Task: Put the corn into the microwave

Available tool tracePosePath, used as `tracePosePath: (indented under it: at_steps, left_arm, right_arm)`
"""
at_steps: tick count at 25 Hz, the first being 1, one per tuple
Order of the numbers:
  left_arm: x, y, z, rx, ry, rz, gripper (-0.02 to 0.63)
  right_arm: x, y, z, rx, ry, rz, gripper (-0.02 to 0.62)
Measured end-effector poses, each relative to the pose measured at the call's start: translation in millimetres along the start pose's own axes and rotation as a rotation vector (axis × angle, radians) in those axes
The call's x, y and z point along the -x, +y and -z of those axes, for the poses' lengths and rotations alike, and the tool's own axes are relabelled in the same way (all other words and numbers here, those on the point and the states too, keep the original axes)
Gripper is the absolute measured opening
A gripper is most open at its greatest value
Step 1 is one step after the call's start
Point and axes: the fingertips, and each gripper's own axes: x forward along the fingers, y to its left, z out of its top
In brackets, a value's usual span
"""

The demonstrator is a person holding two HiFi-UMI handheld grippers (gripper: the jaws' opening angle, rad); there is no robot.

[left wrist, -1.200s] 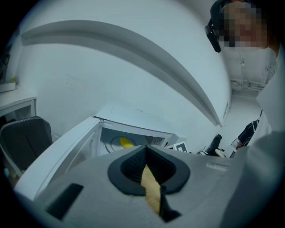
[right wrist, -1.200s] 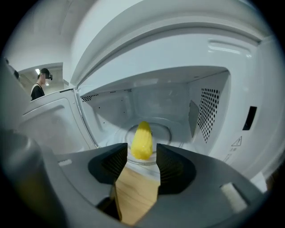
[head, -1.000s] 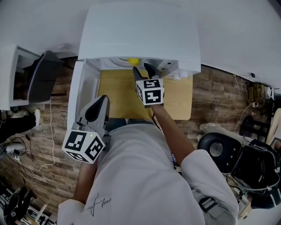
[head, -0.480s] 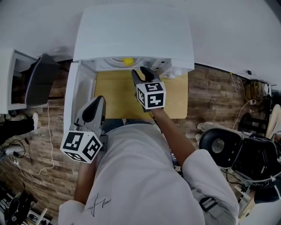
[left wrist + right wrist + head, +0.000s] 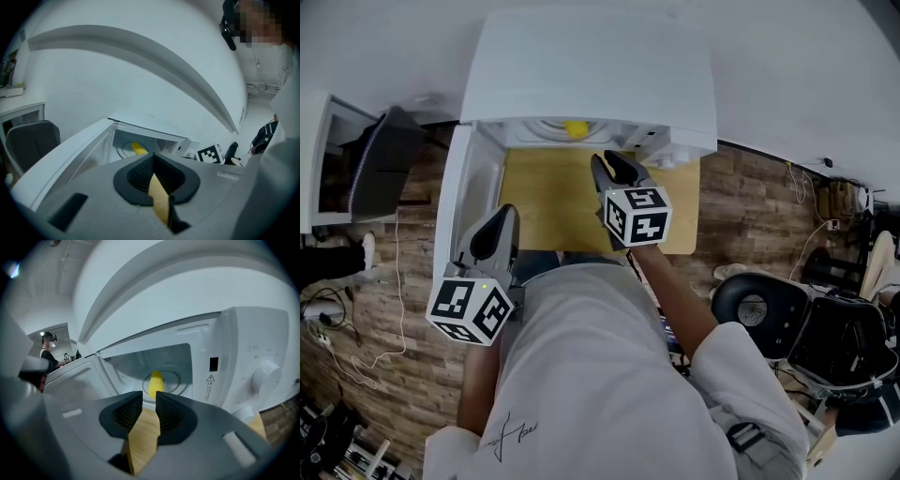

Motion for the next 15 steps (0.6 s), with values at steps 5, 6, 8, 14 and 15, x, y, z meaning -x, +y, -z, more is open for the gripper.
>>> tracePosePath:
  at_steps: [5, 6, 8, 14, 15]
  left_arm:
    - [0, 6, 4, -0.007, 0.000, -0.019, -0.003]
    - [0, 7, 5, -0.005, 0.001, -0.022, -0.003]
    - [0, 7, 7, 0.001, 0.006, -0.027, -0.003]
    - [-5, 9, 6, -0.006, 0.011, -0.032, -0.003]
    - [-5, 8, 6, -0.007, 0.011, -0.032, -0.003]
  right_arm:
    - [12, 6, -4, -0.015, 0.000, -0.029, 0.084]
    - [15, 5, -4, -0.022, -0.001, -0.029, 0.069]
    - [21, 5, -3, -0.032, 0.000, -0.031, 0.047]
    - [35, 7, -3, -0.035, 0.008, -0.058, 0.035]
    - [39, 7, -3, -0.040, 0.010, -0.062, 0.035]
